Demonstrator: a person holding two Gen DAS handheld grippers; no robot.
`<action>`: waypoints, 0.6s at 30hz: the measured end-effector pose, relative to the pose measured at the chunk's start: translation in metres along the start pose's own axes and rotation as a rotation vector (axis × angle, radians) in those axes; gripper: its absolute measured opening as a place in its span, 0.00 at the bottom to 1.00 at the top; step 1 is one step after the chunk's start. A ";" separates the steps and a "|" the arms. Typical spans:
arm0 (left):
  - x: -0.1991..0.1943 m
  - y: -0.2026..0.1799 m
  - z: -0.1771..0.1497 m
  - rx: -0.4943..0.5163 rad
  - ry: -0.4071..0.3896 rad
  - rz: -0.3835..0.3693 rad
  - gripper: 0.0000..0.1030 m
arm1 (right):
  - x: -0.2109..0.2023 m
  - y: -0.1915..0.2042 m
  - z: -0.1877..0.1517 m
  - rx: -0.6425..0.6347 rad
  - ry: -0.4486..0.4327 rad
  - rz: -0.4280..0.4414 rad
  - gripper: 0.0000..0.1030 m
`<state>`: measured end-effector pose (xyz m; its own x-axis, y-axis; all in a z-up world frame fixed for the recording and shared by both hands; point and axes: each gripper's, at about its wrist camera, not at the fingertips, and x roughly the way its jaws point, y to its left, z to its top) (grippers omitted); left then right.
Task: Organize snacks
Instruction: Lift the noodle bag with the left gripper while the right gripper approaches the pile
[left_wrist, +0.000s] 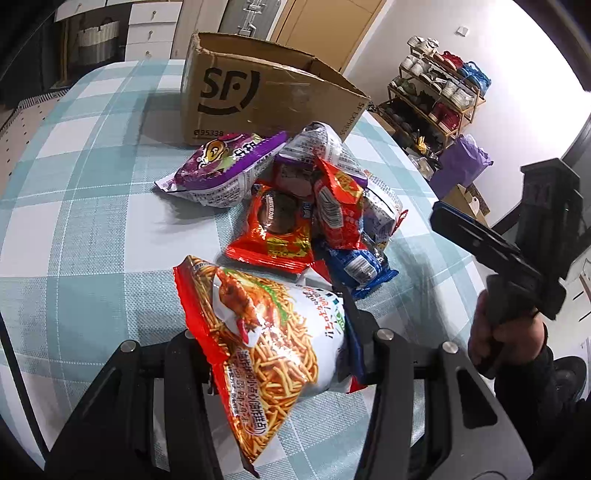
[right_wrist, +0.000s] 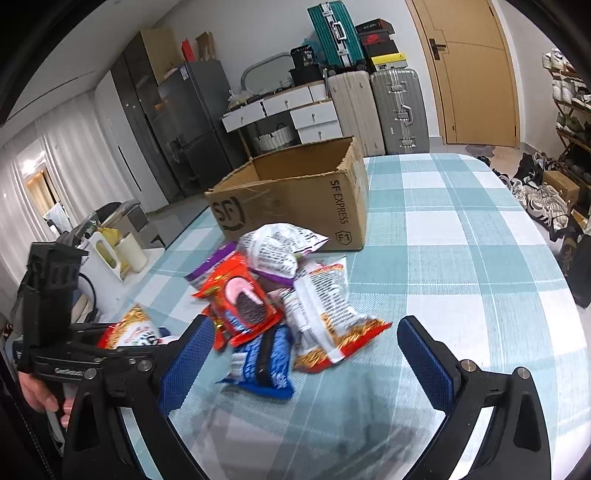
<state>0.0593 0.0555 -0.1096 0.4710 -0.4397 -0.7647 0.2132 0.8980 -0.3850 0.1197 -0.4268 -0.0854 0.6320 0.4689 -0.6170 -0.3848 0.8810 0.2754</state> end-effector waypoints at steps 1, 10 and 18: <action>0.000 0.002 0.001 -0.008 0.002 -0.006 0.44 | 0.005 -0.002 0.002 -0.002 0.011 -0.002 0.98; -0.004 0.012 0.004 -0.047 -0.005 -0.016 0.44 | 0.048 -0.009 0.014 -0.036 0.108 -0.023 0.98; -0.009 0.021 0.006 -0.079 -0.007 -0.013 0.44 | 0.073 -0.008 0.016 -0.073 0.163 -0.041 0.98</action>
<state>0.0645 0.0787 -0.1083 0.4750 -0.4506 -0.7559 0.1512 0.8879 -0.4344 0.1799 -0.3988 -0.1205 0.5329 0.4109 -0.7397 -0.4124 0.8895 0.1971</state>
